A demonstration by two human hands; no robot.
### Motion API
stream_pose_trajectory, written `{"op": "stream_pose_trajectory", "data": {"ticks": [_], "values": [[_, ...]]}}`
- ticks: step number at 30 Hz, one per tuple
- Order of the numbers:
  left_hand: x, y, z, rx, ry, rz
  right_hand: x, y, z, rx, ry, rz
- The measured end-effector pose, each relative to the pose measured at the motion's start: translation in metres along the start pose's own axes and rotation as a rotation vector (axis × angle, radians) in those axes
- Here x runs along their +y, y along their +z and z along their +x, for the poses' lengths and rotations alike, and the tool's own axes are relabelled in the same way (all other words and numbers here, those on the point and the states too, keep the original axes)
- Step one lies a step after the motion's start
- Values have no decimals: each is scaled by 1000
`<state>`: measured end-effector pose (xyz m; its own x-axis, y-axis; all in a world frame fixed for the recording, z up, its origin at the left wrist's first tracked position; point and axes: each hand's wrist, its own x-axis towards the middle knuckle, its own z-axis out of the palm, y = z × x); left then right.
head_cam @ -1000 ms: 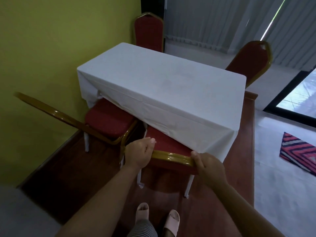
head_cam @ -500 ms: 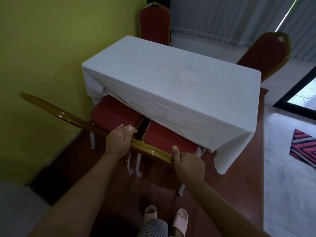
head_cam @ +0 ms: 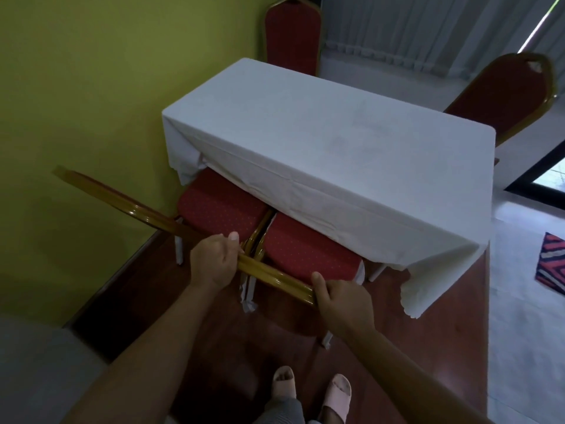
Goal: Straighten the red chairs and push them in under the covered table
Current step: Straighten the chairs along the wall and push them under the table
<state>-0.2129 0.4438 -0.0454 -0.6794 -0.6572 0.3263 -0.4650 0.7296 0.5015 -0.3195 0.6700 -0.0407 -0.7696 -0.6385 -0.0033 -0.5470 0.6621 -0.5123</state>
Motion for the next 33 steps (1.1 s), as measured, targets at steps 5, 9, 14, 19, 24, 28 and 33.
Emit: {"op": "stream_pose_trajectory", "data": {"ticks": [5, 9, 14, 19, 24, 28, 33], "values": [[-10, 3, 14, -30, 34, 28, -6, 3, 6, 36, 26, -6], [-16, 0, 22, -3, 5, -39, -18, 8, 13, 21, 13, -28], [-17, 10, 15, 29, -35, -134, -13, 8, 11, -26, 31, 20], [-12, 11, 14, 2, -97, -147, -11, 8, 5, 25, -14, 84], [-1, 5, 9, -96, -193, -173, -1, 9, 0, -19, -56, 211], [-2, 5, 2, -157, -200, -126, 15, 10, -6, -72, -46, 313], [17, -1, -23, -204, -147, -17, 49, -1, -18, -181, -41, 327]]}}
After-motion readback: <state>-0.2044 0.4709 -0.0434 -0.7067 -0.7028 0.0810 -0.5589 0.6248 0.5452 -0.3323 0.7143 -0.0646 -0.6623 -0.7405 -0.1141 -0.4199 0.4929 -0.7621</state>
